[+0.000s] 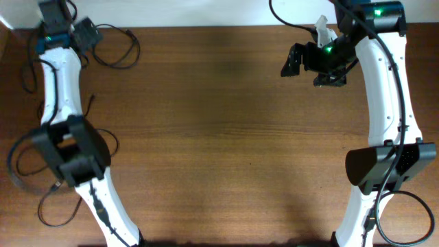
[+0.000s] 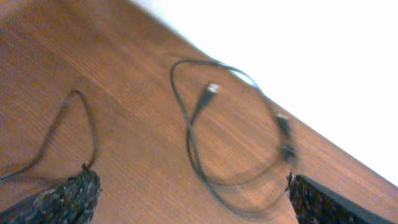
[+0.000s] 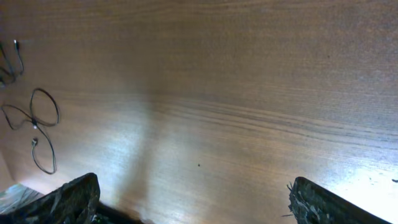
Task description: Untangle cables
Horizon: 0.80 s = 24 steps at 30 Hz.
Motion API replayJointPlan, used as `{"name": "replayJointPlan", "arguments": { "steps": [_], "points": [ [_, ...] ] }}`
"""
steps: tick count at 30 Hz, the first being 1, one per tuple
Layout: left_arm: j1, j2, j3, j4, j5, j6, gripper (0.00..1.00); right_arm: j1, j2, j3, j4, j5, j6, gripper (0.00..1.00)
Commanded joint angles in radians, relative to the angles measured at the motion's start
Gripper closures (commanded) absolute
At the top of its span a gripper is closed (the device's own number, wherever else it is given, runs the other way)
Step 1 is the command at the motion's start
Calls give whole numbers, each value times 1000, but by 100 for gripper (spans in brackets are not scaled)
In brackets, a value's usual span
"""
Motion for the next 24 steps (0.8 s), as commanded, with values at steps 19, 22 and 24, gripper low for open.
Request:
{"name": "replayJointPlan", "arguments": {
  "steps": [19,22,24],
  "points": [
    [-183,-484,7,-620,23,40,1,5,-651,0,-45,191,-7,1],
    [-183,-484,7,-620,23,40,1,5,-646,-1,-45,191,-7,1],
    [-183,-484,7,-620,23,40,1,5,-646,-1,-45,218,-7,1]
  ]
}}
